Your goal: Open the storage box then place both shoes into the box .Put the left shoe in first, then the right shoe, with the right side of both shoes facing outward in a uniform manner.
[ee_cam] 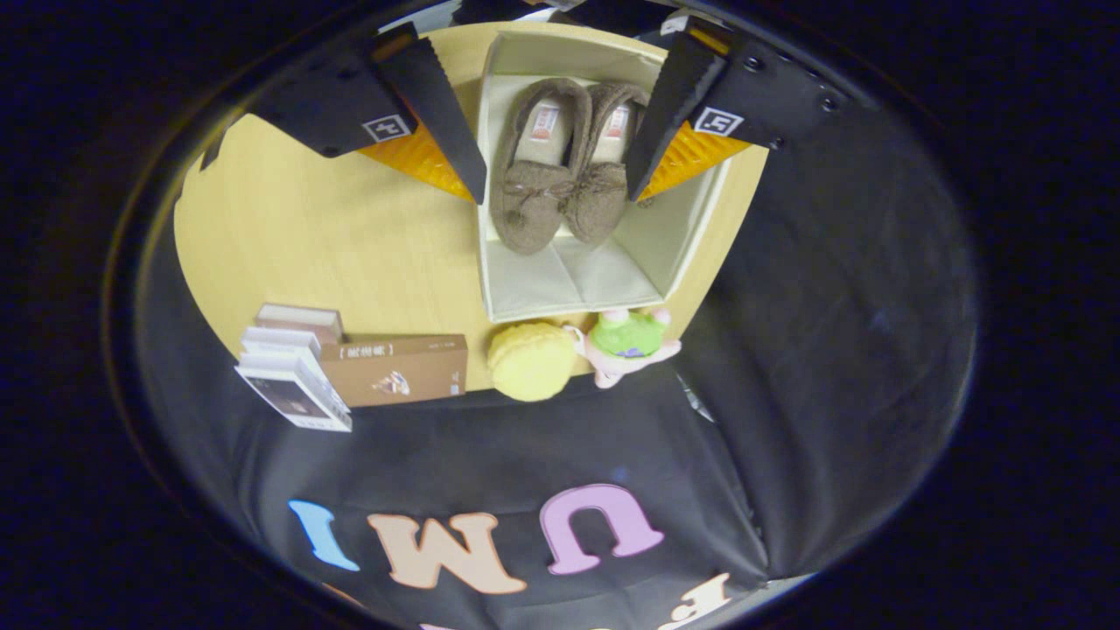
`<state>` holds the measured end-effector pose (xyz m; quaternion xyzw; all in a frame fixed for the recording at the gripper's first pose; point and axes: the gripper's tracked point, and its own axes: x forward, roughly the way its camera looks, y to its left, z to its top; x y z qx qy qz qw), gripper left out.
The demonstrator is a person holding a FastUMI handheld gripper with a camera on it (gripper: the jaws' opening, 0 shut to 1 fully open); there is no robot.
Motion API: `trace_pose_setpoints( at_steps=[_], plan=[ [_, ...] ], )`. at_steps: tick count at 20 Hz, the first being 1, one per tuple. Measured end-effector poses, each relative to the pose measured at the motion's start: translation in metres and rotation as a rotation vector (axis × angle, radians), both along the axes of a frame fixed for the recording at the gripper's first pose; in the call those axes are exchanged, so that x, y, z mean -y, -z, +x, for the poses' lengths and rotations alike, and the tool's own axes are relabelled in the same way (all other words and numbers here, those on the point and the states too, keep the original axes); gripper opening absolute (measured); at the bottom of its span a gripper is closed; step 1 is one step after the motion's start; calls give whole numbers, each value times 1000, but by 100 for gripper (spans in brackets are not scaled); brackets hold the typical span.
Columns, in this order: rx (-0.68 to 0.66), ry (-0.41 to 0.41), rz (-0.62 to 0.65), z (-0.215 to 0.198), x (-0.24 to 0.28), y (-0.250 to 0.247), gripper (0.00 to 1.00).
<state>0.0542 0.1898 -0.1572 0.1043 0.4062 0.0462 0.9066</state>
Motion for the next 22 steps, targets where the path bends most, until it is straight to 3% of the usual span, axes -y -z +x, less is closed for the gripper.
trace_pose_setpoints(
  at_steps=[4, 10, 17, 22],
  plan=[
    [152, -65, -18, 0, 6, -41, 100],
    [423, -61, -112, -9, 62, -118, 100],
    [585, 68, -184, -44, 157, -172, 100],
    [639, 173, -167, -61, 222, -187, 100]
  ],
)
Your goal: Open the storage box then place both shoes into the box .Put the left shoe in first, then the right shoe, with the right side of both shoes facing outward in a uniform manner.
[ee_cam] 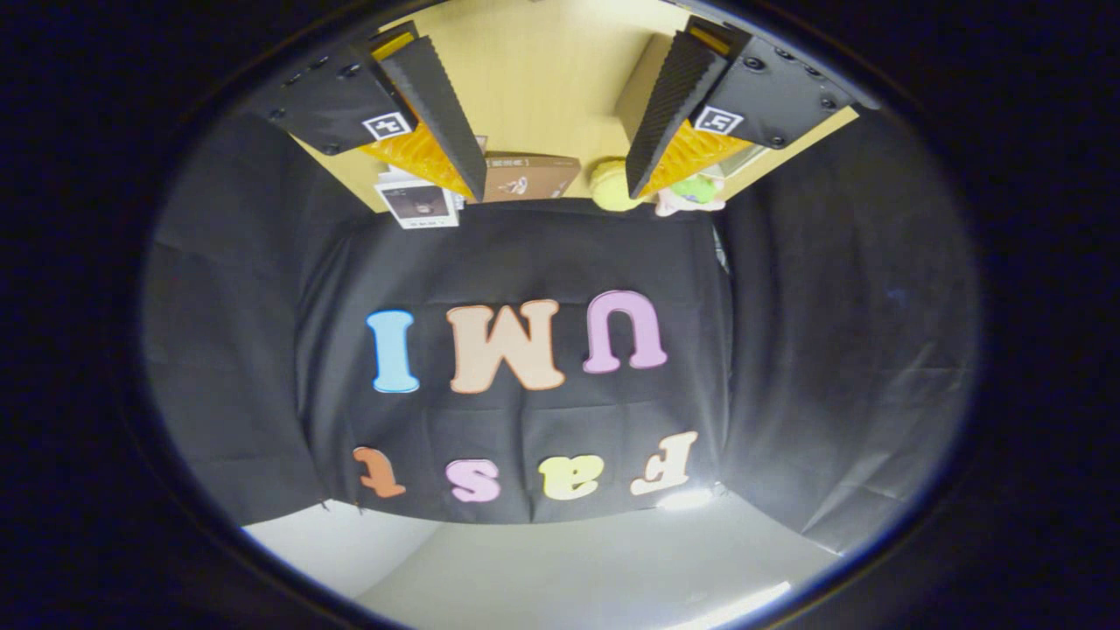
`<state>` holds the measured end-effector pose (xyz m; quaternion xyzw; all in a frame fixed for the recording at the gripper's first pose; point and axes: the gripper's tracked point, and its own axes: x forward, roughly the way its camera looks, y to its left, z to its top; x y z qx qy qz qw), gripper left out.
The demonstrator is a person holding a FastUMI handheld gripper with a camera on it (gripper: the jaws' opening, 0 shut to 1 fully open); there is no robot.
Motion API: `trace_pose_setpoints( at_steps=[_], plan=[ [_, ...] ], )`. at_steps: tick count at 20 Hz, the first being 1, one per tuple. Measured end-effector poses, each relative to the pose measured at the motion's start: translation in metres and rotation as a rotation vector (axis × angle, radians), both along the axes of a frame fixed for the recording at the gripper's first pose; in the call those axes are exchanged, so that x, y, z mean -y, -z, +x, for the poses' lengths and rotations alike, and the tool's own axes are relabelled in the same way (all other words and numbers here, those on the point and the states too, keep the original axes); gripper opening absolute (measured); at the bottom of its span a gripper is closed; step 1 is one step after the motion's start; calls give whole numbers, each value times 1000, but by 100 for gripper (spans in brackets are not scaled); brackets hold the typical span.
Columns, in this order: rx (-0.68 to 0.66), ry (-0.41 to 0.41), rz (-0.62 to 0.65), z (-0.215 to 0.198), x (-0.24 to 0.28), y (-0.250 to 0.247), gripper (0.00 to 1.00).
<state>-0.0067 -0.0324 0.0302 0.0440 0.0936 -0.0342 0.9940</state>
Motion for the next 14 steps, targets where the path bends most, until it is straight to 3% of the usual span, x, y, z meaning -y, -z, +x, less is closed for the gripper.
trace_pose_setpoints(
  at_steps=[6, 14],
  plan=[
    [6, 76, 14, -17, 52, 1, 100],
    [14, 93, -24, -30, 71, -4, 100]
  ],
)
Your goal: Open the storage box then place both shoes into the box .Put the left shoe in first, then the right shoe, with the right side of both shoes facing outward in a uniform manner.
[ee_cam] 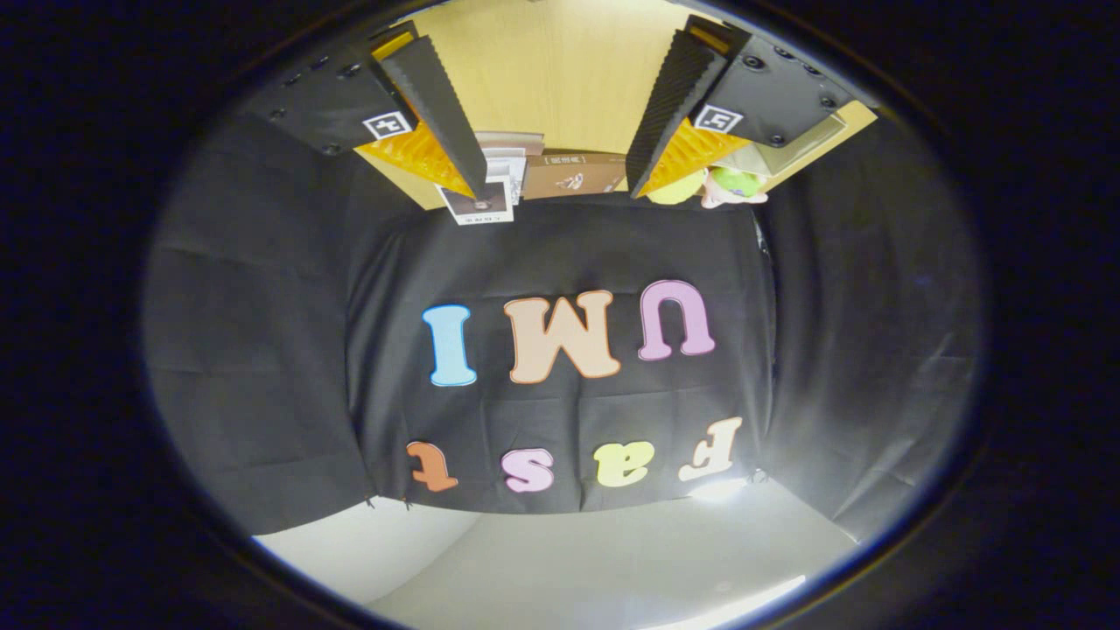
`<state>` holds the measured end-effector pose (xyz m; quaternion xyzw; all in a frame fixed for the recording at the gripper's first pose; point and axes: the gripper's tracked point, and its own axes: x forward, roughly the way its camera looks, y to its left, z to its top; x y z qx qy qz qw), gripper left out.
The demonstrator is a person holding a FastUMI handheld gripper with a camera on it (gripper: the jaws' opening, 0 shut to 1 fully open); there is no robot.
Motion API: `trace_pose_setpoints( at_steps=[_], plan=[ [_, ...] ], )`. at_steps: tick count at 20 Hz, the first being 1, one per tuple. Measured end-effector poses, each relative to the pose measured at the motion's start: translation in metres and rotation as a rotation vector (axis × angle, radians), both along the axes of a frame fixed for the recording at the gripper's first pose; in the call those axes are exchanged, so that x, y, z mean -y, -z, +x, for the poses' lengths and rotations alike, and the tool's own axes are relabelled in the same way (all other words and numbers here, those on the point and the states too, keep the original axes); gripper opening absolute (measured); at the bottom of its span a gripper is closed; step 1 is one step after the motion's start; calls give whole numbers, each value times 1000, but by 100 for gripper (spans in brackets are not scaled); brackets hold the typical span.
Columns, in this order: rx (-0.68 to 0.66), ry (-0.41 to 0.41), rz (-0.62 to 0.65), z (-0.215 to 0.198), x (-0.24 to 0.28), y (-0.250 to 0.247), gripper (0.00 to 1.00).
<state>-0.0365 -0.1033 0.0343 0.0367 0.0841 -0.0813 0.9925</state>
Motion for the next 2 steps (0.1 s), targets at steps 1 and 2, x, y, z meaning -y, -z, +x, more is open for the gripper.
trace_pose_setpoints(
  at_steps=[1, 2],
  plan=[
    [2, 0, -5, 0, 1, 0, 100],
    [4, -4, -6, 1, 2, 0, 100]
  ],
)
